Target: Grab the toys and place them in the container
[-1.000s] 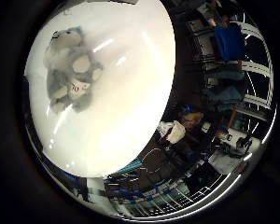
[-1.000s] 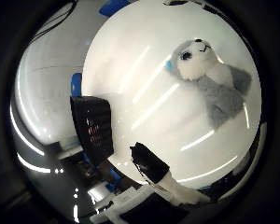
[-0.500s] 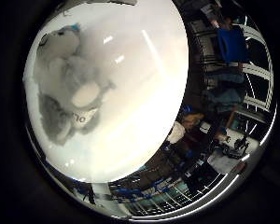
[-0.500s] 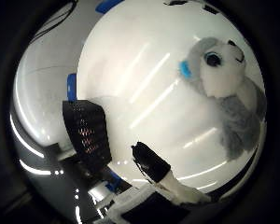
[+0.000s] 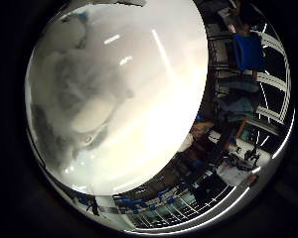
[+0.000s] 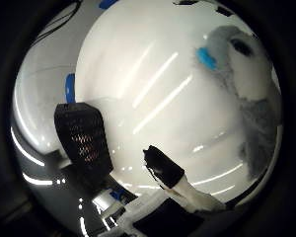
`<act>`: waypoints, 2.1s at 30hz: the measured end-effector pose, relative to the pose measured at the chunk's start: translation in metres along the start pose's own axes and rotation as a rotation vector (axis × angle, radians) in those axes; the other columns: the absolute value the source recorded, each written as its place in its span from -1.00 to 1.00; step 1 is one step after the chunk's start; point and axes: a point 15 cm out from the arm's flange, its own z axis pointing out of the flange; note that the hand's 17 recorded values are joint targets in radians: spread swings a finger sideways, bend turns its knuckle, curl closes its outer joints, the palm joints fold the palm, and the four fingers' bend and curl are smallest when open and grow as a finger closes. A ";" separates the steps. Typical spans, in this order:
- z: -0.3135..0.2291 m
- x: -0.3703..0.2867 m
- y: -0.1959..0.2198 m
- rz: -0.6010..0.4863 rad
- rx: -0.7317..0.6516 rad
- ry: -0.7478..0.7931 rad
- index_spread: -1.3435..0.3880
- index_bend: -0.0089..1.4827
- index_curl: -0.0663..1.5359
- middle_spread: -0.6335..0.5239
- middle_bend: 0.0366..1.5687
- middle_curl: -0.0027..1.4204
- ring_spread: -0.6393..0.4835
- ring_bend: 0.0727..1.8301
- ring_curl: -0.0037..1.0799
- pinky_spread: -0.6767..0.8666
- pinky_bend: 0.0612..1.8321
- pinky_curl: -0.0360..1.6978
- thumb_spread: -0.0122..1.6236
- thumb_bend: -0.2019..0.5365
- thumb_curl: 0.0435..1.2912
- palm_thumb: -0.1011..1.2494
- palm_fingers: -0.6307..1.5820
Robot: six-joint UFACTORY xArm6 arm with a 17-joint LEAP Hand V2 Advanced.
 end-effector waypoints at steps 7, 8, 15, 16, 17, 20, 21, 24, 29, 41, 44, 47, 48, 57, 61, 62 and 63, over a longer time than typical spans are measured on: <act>0.004 0.001 0.003 -0.001 -0.015 0.000 0.32 -0.79 -0.61 0.40 -0.71 -0.52 0.65 -0.62 -0.53 0.56 -0.32 -0.65 0.39 -0.50 -0.59 -0.08 -0.32; 0.005 0.003 0.004 -0.001 -0.018 0.003 0.32 -0.79 -0.61 0.38 -0.71 -0.52 0.65 -0.62 -0.52 0.57 -0.31 -0.65 0.39 -0.51 -0.59 -0.08 -0.32; 0.009 0.012 0.008 -0.009 -0.035 0.032 0.32 -0.79 -0.61 0.32 -0.68 -0.51 0.62 -0.56 -0.52 0.55 -0.29 -0.66 0.39 -0.50 -0.59 -0.02 -0.28; 0.009 0.014 0.010 -0.010 -0.039 0.037 0.32 -0.79 -0.61 0.31 -0.66 -0.51 0.61 -0.55 -0.52 0.55 -0.29 -0.66 0.39 -0.51 -0.59 -0.02 -0.27; 0.009 0.015 0.010 -0.011 -0.041 0.040 0.31 -0.78 -0.60 0.28 -0.66 -0.51 0.60 -0.54 -0.52 0.54 -0.29 -0.66 0.39 -0.50 -0.58 0.00 -0.25; 0.007 0.019 0.019 -0.023 -0.072 0.065 0.28 -0.80 -0.60 0.18 -0.64 -0.50 0.51 -0.44 -0.50 0.48 -0.30 -0.68 0.39 -0.50 -0.58 0.03 -0.17; 0.002 0.020 0.021 -0.028 -0.074 0.077 0.27 -0.81 -0.61 0.10 -0.58 -0.48 0.41 -0.36 -0.46 0.41 -0.31 -0.69 0.39 -0.49 -0.57 0.05 -0.11; -0.010 0.021 0.022 -0.041 -0.062 0.104 0.23 -0.83 -0.66 -0.16 -0.36 -0.40 -0.03 -0.05 -0.35 -0.11 -0.13 -0.68 0.38 -0.48 -0.55 0.13 0.28; -0.030 0.022 0.022 -0.046 -0.023 0.119 0.10 -0.51 -0.49 -0.37 -0.01 -0.15 -0.37 0.15 -0.10 -0.64 0.13 -0.53 0.37 -0.49 -0.52 0.24 0.61; -0.105 0.015 0.035 -0.045 0.102 0.139 0.19 0.44 0.09 -0.34 0.55 0.31 -0.36 0.45 0.39 -0.40 0.56 -0.14 0.39 -0.43 -0.35 0.68 0.49; -0.127 0.002 0.051 -0.059 0.102 0.140 0.22 0.48 0.14 -0.31 0.61 0.34 -0.37 0.47 0.48 -0.37 0.57 -0.05 0.40 -0.47 -0.28 0.72 0.45; -0.150 -0.012 0.069 -0.076 0.103 0.141 0.23 0.50 0.17 -0.29 0.63 0.35 -0.37 0.49 0.54 -0.36 0.56 0.00 0.40 -0.48 -0.25 0.73 0.44; -0.158 -0.017 0.075 -0.083 0.104 0.141 0.24 0.51 0.17 -0.28 0.64 0.35 -0.37 0.49 0.56 -0.35 0.56 0.02 0.40 -0.48 -0.24 0.73 0.43; -0.225 -0.086 0.126 -0.209 0.160 0.158 0.25 0.52 0.22 -0.25 0.69 0.35 -0.37 0.48 0.67 -0.32 0.50 0.19 0.40 -0.48 -0.15 0.72 0.41; -0.265 -0.120 0.137 -0.259 0.223 0.135 0.25 0.50 0.23 -0.24 0.68 0.35 -0.37 0.48 0.69 -0.32 0.47 0.25 0.40 -0.48 -0.13 0.72 0.42; -0.275 -0.131 0.140 -0.275 0.237 0.120 0.25 0.50 0.23 -0.23 0.68 0.35 -0.37 0.47 0.70 -0.32 0.46 0.26 0.40 -0.48 -0.13 0.72 0.42; -0.283 -0.142 0.142 -0.287 0.255 0.110 0.25 0.50 0.23 -0.23 0.68 0.35 -0.37 0.47 0.70 -0.32 0.45 0.26 0.40 -0.48 -0.12 0.72 0.43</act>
